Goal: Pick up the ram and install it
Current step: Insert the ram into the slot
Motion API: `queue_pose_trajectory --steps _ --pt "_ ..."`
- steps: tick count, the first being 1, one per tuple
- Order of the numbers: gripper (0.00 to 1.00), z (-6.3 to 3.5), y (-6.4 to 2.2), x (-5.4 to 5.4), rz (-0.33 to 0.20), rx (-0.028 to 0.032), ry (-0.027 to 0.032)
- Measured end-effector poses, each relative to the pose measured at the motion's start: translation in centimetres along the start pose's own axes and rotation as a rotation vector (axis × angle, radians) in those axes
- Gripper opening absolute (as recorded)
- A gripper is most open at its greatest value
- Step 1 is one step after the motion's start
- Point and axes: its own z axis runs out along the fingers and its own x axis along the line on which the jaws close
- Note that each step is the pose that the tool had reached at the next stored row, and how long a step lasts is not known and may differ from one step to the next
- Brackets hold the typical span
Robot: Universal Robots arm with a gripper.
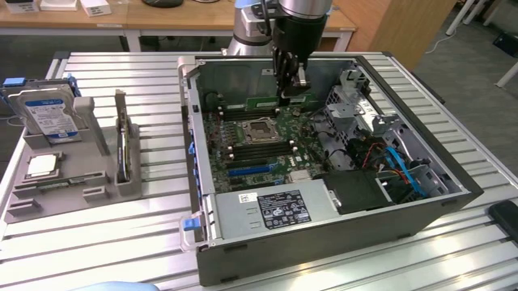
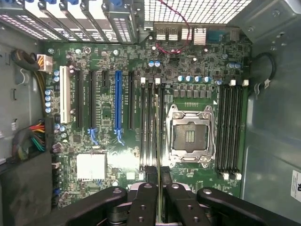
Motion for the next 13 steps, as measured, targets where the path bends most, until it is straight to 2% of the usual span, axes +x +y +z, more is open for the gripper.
queue_pose_trajectory --steps 13 --pt "0.14 2.06 0.42 -0.6 0.0 0.0004 0.005"
